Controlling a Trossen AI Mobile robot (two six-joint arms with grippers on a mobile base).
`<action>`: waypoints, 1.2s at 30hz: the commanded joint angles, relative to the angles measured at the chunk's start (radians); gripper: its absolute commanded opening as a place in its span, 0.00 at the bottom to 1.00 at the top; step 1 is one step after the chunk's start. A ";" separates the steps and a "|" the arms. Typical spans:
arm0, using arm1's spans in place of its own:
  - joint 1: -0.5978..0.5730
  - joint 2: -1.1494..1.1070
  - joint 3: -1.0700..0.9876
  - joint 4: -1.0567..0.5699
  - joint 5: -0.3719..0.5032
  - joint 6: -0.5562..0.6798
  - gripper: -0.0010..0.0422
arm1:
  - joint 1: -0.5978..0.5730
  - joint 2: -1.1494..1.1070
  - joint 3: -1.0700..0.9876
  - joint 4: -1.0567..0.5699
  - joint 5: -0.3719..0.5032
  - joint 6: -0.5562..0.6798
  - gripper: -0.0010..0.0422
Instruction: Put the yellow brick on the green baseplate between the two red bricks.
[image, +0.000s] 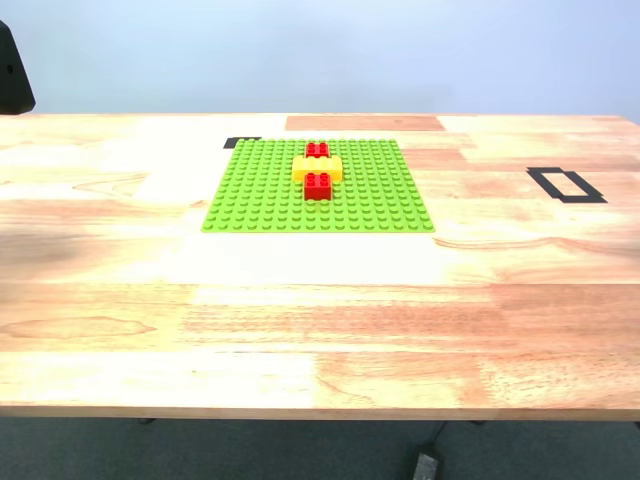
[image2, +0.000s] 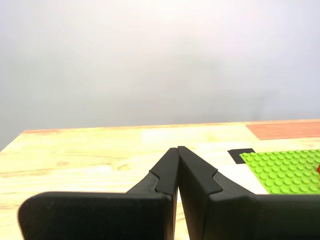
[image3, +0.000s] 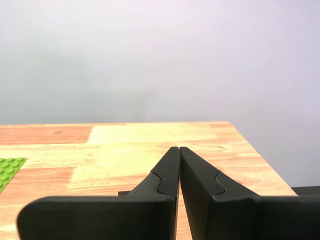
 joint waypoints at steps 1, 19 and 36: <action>0.000 0.001 0.000 -0.007 0.000 -0.002 0.02 | 0.000 0.004 0.000 -0.003 -0.003 0.000 0.02; 0.000 0.001 0.002 -0.143 0.000 0.008 0.02 | 0.000 0.033 0.001 -0.006 -0.003 0.000 0.02; 0.000 0.001 0.011 -0.156 0.000 0.008 0.02 | 0.000 0.031 0.001 -0.005 -0.003 0.000 0.02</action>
